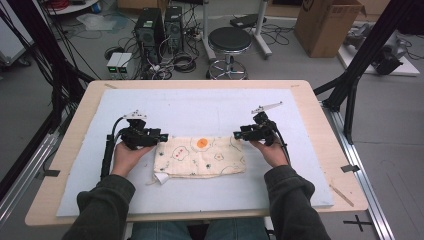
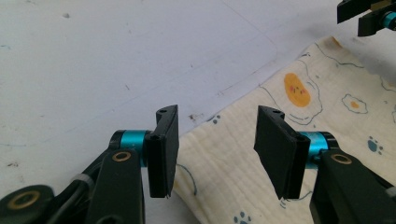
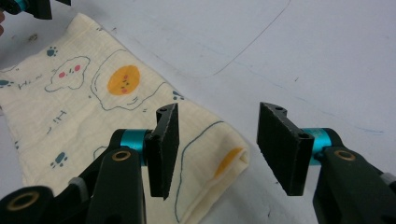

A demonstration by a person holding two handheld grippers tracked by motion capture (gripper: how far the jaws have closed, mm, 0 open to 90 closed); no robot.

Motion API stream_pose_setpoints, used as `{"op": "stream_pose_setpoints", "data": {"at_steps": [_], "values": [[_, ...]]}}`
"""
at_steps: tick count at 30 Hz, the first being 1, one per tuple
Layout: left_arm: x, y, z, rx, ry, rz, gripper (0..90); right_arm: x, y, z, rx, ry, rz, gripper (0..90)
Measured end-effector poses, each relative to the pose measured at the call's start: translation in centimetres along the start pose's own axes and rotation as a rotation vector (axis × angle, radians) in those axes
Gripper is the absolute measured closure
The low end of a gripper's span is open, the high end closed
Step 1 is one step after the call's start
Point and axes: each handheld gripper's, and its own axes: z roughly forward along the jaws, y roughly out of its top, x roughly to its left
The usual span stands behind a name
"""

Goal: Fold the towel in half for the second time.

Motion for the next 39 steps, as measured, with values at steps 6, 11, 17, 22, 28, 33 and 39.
{"op": "stream_pose_setpoints", "data": {"at_steps": [6,11,17,22,28,33,39], "values": [[0.1,-0.1,0.2,0.01,0.004,0.0,49.5,0.0,-0.1,0.2,0.015,-0.004,0.007,48.9],[0.2,-0.2,0.4,0.016,0.004,0.002,50.2,-0.2,-0.1,0.3,0.014,-0.008,0.01,49.3],[0.5,-0.3,0.8,0.026,0.006,-0.006,51.9,-0.4,-0.2,0.5,0.027,-0.009,0.029,50.9],[0.8,-0.5,1.3,0.038,0.017,-0.03,54.1,-0.8,-0.3,1.0,0.044,-0.006,0.035,53.9],[1.0,-0.7,1.7,0.069,0.02,-0.038,58.5,-1.0,-0.5,1.6,0.085,-0.002,0.035,61.2],[1.1,-0.8,1.8,0.078,0.026,-0.049,62.2,-0.8,-0.5,2.1,0.118,-0.007,0.02,65.0],[1.3,-0.6,1.7,0.035,0.085,-0.063,60.4,-0.8,-0.6,2.2,0.119,-0.022,0.019,65.8]]}}
